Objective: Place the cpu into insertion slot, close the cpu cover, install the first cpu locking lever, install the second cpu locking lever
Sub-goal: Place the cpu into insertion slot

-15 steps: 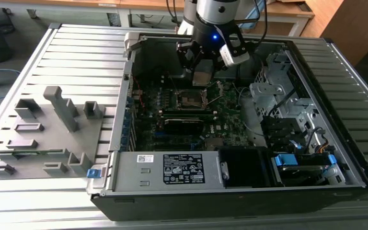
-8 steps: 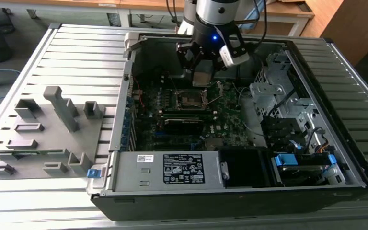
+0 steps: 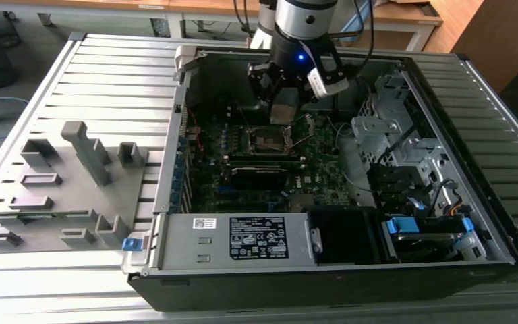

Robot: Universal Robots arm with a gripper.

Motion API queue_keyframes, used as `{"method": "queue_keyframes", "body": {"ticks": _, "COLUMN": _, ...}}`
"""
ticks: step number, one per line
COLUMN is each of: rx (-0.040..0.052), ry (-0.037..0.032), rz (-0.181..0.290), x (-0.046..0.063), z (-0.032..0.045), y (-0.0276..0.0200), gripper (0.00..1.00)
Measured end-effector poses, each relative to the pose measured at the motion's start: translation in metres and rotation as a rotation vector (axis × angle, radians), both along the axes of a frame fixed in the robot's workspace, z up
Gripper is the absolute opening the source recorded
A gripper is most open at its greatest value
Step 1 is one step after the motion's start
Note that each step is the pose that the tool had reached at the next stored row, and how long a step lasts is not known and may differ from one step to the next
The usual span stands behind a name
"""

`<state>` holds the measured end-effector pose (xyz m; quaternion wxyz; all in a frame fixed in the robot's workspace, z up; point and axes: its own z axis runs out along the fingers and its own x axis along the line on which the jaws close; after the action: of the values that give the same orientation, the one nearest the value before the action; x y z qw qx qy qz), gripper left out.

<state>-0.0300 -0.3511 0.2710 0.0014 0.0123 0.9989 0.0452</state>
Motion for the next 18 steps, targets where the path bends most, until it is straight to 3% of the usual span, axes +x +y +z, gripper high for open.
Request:
{"method": "queue_keyframes", "body": {"ticks": 6, "rx": 0.0000, "ry": 0.0000, "rz": 0.000, "x": -0.004, "z": -0.0071, "y": -0.0001, "gripper": 0.54}}
{"method": "queue_keyframes", "body": {"ticks": 18, "rx": 0.0000, "ry": 0.0000, "rz": 0.000, "x": -0.004, "z": -0.0112, "y": 0.0000, "gripper": 0.54}}
